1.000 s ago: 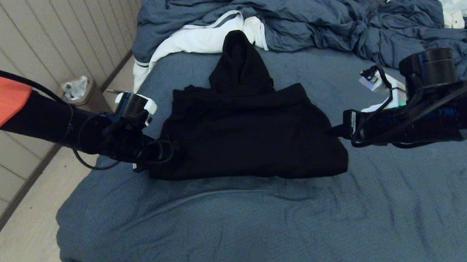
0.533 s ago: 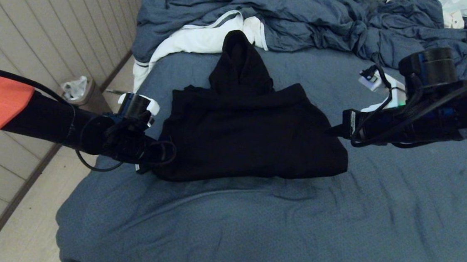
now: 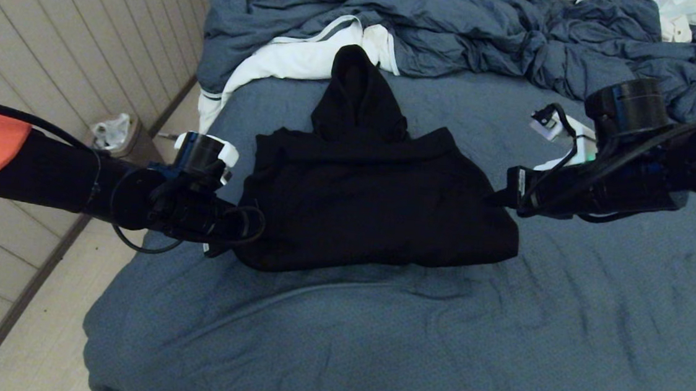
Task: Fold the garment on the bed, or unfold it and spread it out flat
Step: Fold the black sweatshirt
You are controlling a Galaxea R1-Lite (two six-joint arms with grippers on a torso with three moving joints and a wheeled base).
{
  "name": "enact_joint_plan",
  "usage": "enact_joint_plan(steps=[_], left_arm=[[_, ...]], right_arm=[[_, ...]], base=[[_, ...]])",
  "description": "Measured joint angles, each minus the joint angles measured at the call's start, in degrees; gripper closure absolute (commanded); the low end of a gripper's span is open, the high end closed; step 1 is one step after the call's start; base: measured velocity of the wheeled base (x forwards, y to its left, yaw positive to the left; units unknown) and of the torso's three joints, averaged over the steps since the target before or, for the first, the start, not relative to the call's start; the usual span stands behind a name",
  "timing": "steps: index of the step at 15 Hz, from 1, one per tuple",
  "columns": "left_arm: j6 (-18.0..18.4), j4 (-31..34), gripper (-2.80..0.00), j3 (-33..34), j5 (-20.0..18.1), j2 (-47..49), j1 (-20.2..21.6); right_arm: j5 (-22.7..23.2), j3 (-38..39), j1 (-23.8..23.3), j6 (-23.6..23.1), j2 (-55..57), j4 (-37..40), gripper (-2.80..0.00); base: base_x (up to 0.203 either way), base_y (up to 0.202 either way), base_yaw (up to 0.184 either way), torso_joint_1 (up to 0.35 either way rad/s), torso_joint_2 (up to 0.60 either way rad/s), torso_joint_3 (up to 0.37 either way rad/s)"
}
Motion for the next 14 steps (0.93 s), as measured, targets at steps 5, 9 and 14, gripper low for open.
enact_joint_plan(steps=[5,9,14], left_arm=[[-0.6,-0.1,0.0,0.4,0.0,-0.3,-0.2],[-0.7,-0.1,0.0,0.4,0.0,-0.4,-0.3],[-0.7,-0.2,0.0,0.6,0.0,-0.1,-0.6]], right_arm=[[1.3,-1.1,-0.9,0.1,2.7,0.7,0.0],[2.2,-2.6,-3.2,0.2,3.4,1.2,0.0],[11.5,-7.9,-8.7,0.9,5.1,7.4,0.0]], base=[[0.0,0.0,0.0,0.0,0.0,0.0],[0.0,0.0,0.0,0.0,0.0,0.0],[0.0,0.0,0.0,0.0,0.0,0.0]])
